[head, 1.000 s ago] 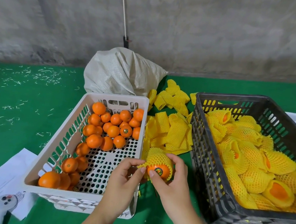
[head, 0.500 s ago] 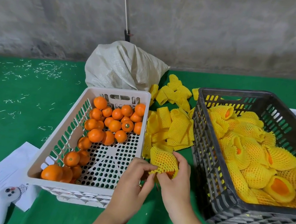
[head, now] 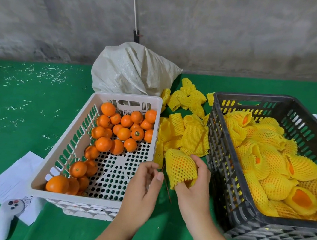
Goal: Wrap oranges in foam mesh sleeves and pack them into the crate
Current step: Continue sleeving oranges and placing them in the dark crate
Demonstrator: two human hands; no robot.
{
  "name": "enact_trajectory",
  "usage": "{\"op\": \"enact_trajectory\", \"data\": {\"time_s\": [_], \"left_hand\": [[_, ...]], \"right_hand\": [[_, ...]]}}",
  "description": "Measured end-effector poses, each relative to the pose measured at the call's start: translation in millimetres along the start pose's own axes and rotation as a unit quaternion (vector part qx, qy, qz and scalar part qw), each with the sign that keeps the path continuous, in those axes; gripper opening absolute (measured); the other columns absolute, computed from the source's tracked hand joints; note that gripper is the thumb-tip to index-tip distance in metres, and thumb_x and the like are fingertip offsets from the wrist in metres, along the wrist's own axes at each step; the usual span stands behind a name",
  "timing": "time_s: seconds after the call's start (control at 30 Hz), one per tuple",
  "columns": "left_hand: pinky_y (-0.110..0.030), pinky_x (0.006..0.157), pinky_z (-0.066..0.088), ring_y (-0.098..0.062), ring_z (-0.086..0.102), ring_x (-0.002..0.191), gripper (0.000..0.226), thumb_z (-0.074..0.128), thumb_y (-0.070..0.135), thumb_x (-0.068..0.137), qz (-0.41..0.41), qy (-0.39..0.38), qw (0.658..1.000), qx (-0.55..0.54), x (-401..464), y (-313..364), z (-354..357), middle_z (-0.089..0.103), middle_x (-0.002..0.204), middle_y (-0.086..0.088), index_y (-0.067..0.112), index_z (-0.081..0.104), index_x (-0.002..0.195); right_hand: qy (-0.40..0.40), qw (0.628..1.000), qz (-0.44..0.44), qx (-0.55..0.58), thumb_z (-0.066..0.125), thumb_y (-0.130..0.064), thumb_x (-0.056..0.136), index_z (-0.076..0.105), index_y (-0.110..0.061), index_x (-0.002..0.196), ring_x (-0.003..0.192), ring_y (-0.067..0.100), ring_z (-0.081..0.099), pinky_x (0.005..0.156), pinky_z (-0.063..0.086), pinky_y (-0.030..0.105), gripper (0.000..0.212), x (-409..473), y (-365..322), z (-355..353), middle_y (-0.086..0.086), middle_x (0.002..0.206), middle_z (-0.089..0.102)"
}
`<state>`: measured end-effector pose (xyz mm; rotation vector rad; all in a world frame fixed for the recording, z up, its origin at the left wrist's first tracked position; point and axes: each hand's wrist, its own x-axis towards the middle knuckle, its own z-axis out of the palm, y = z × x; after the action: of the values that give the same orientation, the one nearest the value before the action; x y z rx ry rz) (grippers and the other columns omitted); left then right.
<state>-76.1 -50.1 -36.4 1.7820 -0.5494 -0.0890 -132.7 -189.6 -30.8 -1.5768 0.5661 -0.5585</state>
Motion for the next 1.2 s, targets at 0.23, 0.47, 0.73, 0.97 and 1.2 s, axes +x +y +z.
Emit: {"op": "enact_trajectory", "data": {"time_s": [0.23,0.47,0.73,0.97,1.2], "left_hand": [[-0.016,0.092,0.051,-0.002,0.065,0.12,0.061,0.042,0.074,0.1,-0.023,-0.051,0.998,-0.021,6.3,1.3,-0.2,0.067,0.133,0.023,0.04,0.045,0.151],[-0.015,0.105,0.046,-0.009,0.055,0.138,0.05,0.05,0.05,0.107,-0.049,-0.085,0.986,-0.131,8.7,7.6,-10.8,0.06,0.148,0.012,0.032,0.047,0.153],[-0.013,0.099,0.049,-0.006,0.06,0.131,0.044,0.045,0.039,0.107,-0.077,-0.061,0.977,-0.188,10.1,10.2,-18.5,0.065,0.141,0.014,0.026,0.047,0.149],[-0.028,0.103,0.052,-0.023,0.062,0.132,0.075,0.068,0.06,0.093,-0.103,-0.08,0.971,-0.2,12.3,15.5,-18.6,0.065,0.142,-0.003,0.015,0.05,0.149],[-0.031,0.102,0.054,-0.026,0.063,0.13,0.084,0.081,0.052,0.085,-0.102,-0.072,0.961,-0.245,15.0,12.8,-21.3,0.065,0.141,-0.009,0.011,0.048,0.15]], "right_hand": [[-0.113,0.992,-0.039,0.039,0.067,0.004,0.09,0.035,-0.052,0.148,0.137,0.001,0.046,0.11,0.047,0.03,0.087,-9.3,-15.3,4.1,-0.014,0.154,0.039],[-0.213,0.975,-0.033,0.054,0.063,-0.005,0.092,0.027,-0.056,0.152,0.142,0.006,0.044,0.117,0.041,0.041,0.086,-7.1,-17.8,0.6,-0.019,0.158,0.038],[-0.233,0.97,-0.049,0.043,0.063,-0.025,0.096,0.033,-0.057,0.15,0.144,0.006,0.042,0.115,0.043,0.038,0.07,-3.1,-15.8,7.1,-0.021,0.157,0.039],[-0.131,0.988,-0.075,0.027,0.07,-0.028,0.09,0.043,-0.049,0.146,0.14,0.015,0.048,0.11,0.047,0.049,0.066,-6.5,-6.1,12.1,-0.015,0.152,0.046],[-0.198,0.977,-0.076,-0.009,0.07,-0.018,0.093,0.038,-0.054,0.148,0.141,0.007,0.044,0.113,0.045,0.042,0.074,-4.7,-16.6,3.1,-0.022,0.153,0.043]]}}
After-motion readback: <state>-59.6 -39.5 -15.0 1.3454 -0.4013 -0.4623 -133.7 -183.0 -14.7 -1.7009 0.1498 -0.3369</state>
